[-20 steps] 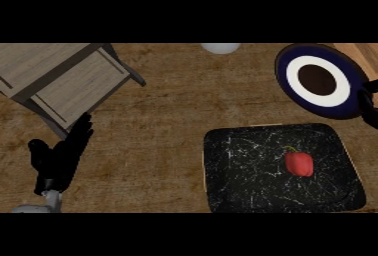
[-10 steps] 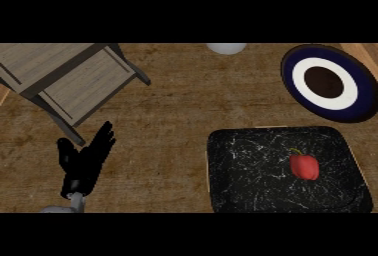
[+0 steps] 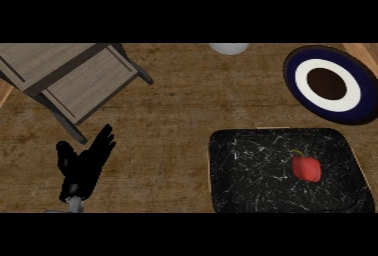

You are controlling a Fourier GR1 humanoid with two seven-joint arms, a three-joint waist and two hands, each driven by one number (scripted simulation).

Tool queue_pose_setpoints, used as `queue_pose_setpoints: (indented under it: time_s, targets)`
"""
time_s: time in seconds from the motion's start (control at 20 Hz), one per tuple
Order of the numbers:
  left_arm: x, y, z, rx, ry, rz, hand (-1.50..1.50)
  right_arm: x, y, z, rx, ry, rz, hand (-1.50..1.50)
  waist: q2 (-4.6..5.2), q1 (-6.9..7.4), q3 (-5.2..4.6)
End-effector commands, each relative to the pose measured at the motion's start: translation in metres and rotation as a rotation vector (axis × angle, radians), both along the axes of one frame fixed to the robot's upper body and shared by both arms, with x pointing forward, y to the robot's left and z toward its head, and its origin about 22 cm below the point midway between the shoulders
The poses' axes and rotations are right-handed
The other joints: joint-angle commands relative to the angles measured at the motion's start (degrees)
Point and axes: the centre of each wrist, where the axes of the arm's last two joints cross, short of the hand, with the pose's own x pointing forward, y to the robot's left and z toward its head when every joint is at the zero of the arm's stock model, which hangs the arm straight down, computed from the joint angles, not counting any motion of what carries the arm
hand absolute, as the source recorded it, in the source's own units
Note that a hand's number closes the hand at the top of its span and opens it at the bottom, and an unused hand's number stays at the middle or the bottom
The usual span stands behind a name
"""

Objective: Pick the bell pepper from the tray and place it in the plate

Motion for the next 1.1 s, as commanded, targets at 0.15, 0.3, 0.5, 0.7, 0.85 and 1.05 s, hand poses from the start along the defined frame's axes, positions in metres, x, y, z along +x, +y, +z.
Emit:
queue_pose_setpoints:
  time_s: [0.15,0.3,0.5,0.7,0.85,1.05]
  targets:
    - [-0.004,-0.005,-0.001,0.006,-0.005,-0.031,0.00,-0.006,0.054,0.022,-0.180,0.174,-0.059,-1.50,0.14,0.88,0.05]
    - [0.002,-0.016,0.003,-0.013,-0.008,-0.026,0.00,-0.004,0.073,0.000,-0.186,0.224,-0.083,-1.50,0.29,1.56,0.14]
    - [-0.006,-0.016,-0.010,-0.012,-0.006,-0.024,0.00,-0.002,0.103,-0.017,-0.192,0.213,-0.114,-1.50,0.26,1.52,0.15]
    - [-0.001,-0.018,-0.010,0.007,-0.007,-0.015,0.00,0.003,0.108,-0.036,-0.244,0.286,-0.135,-1.50,0.19,1.00,0.17]
    - [0.006,-0.025,-0.007,-0.001,-0.009,-0.012,0.00,0.004,0.116,-0.058,-0.207,0.340,-0.106,-1.50,0.16,0.80,0.19]
    - [-0.004,-0.024,-0.013,-0.023,-0.009,-0.028,0.00,0.013,0.128,-0.063,-0.206,0.385,-0.090,-1.50,0.15,0.88,0.19]
